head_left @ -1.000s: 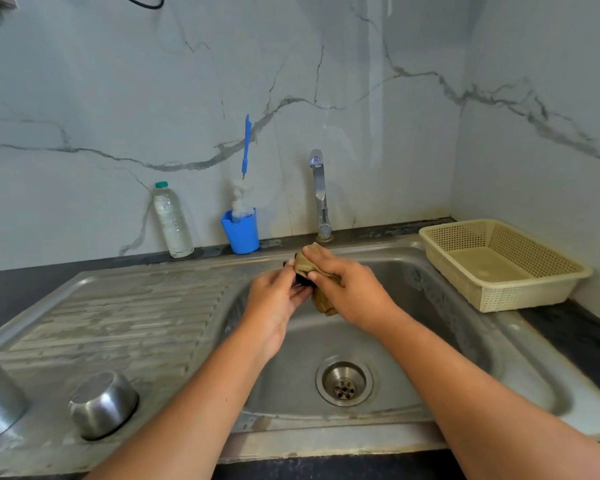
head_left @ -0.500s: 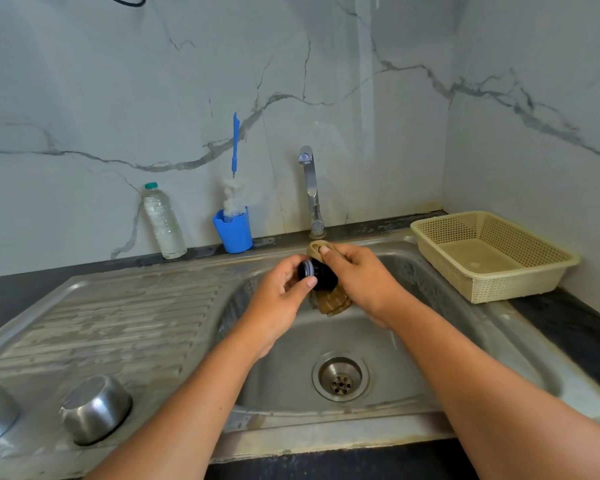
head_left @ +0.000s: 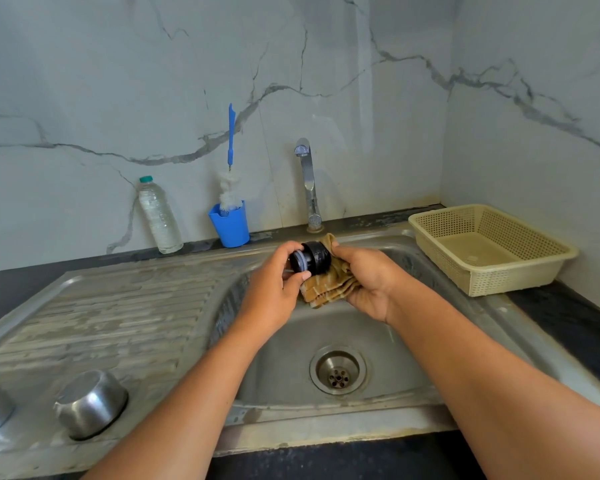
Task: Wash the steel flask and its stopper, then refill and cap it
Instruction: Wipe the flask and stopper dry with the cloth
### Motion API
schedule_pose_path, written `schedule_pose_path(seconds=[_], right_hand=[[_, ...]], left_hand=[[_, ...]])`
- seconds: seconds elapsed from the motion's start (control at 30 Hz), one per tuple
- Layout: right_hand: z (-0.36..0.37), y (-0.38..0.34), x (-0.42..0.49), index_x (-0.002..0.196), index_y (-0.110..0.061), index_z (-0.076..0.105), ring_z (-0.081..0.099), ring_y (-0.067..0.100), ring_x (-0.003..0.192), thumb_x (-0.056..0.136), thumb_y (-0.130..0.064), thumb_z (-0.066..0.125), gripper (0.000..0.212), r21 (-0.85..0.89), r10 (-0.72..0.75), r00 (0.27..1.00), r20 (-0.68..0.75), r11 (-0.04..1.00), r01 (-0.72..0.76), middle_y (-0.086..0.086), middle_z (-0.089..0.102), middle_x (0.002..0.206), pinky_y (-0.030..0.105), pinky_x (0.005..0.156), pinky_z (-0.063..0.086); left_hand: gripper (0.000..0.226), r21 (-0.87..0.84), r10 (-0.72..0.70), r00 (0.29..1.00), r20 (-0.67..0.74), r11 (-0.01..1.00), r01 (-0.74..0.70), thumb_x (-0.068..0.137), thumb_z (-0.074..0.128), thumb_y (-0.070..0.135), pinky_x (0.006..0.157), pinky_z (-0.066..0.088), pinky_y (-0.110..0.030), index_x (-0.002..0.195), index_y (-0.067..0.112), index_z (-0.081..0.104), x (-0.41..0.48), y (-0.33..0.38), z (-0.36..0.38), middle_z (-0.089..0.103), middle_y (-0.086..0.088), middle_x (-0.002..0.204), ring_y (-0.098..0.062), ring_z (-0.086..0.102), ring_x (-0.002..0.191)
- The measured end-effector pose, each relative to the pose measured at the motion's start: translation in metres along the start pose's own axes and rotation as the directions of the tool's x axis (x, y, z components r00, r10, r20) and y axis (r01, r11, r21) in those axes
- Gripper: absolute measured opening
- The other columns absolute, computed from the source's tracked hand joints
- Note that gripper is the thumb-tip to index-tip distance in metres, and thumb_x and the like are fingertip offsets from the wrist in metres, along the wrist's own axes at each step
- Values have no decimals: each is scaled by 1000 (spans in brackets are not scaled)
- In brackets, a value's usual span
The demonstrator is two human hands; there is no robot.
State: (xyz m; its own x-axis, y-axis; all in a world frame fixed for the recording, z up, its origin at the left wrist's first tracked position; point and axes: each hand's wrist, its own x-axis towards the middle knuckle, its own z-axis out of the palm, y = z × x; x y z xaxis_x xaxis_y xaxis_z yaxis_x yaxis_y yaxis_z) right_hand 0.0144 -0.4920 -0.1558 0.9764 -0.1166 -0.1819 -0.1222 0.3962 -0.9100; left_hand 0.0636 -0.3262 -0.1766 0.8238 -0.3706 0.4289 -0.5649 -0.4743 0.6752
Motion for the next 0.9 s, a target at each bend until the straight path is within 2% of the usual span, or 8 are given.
schedule_pose_path(seconds=[0.17, 0.3, 0.4, 0.5, 0.6, 0.67, 0.77, 0.9], right_hand=[[5, -3, -2, 124, -1, 64, 71, 38, 108, 106, -22, 54, 29, -13, -61, 997, -50, 998, 60, 24, 74, 111, 55, 102, 53], [9, -3, -7, 121, 4, 64, 70, 38, 102, 107, -21, 52, 31, -48, -123, 992, -12, 991, 123, 29, 71, 114, 53, 101, 54], [12, 0, -7, 120, 6, 63, 68, 34, 89, 108, -24, 49, 35, -103, -149, 988, 35, 983, 152, 28, 70, 101, 51, 94, 55], [14, 5, -6, 123, 9, 61, 66, 41, 93, 110, -25, 45, 39, -123, -150, 987, 57, 980, 156, 34, 67, 105, 56, 99, 52], [14, 8, -3, 126, 4, 61, 67, 46, 111, 111, -25, 43, 37, -74, -160, 986, 49, 984, 164, 34, 67, 119, 56, 102, 53], [14, 10, -3, 125, -1, 62, 68, 42, 113, 110, -26, 44, 34, -28, -173, 984, 51, 984, 175, 29, 69, 120, 55, 102, 53], [13, 12, -3, 125, -6, 65, 68, 41, 114, 109, -25, 47, 31, 9, -220, 971, 95, 976, 220, 24, 71, 118, 55, 103, 52], [12, 13, -5, 126, -10, 69, 71, 29, 91, 104, -18, 59, 26, 11, -295, 945, 141, 955, 297, 23, 73, 113, 40, 77, 58]], left_hand=[[45, 80, -13, 998, -55, 997, 17, 98, 69, 15, 100, 56, -45, 140, 20, 53, 3, -1, 2, 67, -11, 131, -23, 67, 115], [46, 98, -22, 991, -133, 995, 35, 95, 74, 15, 92, 57, -34, 137, 16, 56, 4, 1, 3, 68, -9, 125, -18, 68, 105], [41, 101, -11, 985, -174, 994, 29, 92, 77, 14, 79, 53, -24, 128, 15, 59, 2, 2, 1, 68, -6, 118, -14, 67, 98], [37, 75, 40, 981, -191, 997, -26, 89, 81, 17, 74, 56, -24, 120, 17, 61, -1, 3, 1, 69, -2, 113, -12, 68, 91], [36, -39, 28, 984, -176, 999, -35, 87, 83, 20, 77, 62, -30, 116, 17, 62, -2, 5, 2, 73, 1, 104, -5, 71, 87], [35, -151, -17, 988, -156, 988, -7, 88, 83, 20, 81, 62, -33, 115, 17, 62, -3, 6, 4, 75, 3, 102, -3, 71, 86], [42, -349, -103, 986, -131, 936, 51, 92, 78, 18, 90, 60, -36, 126, 22, 54, -3, 9, 6, 76, 0, 106, -10, 72, 95], [37, -540, -150, 989, -19, 833, 116, 101, 65, 13, 94, 59, -34, 133, 29, 59, -2, 9, 2, 77, -3, 112, -19, 73, 108]])
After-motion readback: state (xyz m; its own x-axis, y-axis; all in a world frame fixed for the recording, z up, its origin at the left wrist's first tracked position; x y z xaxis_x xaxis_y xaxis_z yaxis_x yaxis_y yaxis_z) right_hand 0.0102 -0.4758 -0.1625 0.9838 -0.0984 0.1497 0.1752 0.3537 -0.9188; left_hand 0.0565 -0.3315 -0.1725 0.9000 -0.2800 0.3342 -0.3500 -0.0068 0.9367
